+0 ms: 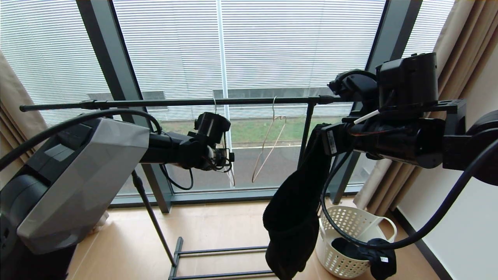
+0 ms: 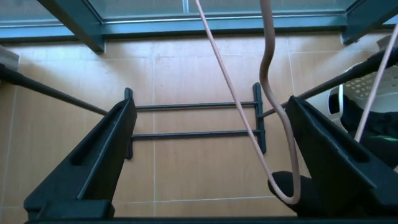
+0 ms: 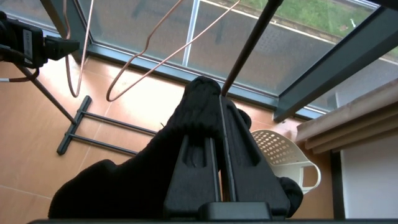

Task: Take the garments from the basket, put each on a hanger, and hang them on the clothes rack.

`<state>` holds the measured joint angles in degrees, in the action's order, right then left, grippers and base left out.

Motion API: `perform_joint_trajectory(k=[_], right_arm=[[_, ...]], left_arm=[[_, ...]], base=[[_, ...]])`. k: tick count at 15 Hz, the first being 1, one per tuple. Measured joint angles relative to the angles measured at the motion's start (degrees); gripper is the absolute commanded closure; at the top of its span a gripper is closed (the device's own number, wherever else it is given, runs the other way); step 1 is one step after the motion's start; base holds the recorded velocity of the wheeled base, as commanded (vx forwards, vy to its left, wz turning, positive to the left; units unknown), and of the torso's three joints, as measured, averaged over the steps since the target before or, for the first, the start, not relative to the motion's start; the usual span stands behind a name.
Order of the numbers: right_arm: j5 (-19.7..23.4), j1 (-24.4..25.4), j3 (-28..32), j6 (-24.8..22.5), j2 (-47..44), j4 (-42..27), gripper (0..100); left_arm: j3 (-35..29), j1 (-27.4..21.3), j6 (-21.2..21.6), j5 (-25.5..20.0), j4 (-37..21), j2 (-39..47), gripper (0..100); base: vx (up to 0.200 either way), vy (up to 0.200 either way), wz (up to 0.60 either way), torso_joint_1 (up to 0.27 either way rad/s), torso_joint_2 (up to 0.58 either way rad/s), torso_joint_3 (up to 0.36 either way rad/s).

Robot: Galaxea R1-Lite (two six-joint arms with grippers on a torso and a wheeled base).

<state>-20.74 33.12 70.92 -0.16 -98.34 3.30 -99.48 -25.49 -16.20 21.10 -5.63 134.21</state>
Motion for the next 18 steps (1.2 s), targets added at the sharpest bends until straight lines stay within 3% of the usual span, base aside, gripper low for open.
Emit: perform_joint_trajectory(k=[5,13,18], right_arm=[[0.0,0.1,0.0,0.1,-0.3,0.0,100],[0.0,0.1,-0.2,0.1,-0.3,0.0,100],[0.0,0.1,-0.2,0.1,-0.3,0.0,100]], left_arm=[[-0.9,0.6,-0.8,-0.1,0.1,0.4,0],[-12.3,-0.3,1.7,-0.1,0.0,6.9,0],[-13.4,-0.4,1.7,0.8,-0.1,9.1,0]], base=[[0.000,0.000,0.00,0.000,0.00,0.000],[0.000,0.000,0.00,0.000,0.00,0.000],[0.000,0.000,0.00,0.000,0.00,0.000]])
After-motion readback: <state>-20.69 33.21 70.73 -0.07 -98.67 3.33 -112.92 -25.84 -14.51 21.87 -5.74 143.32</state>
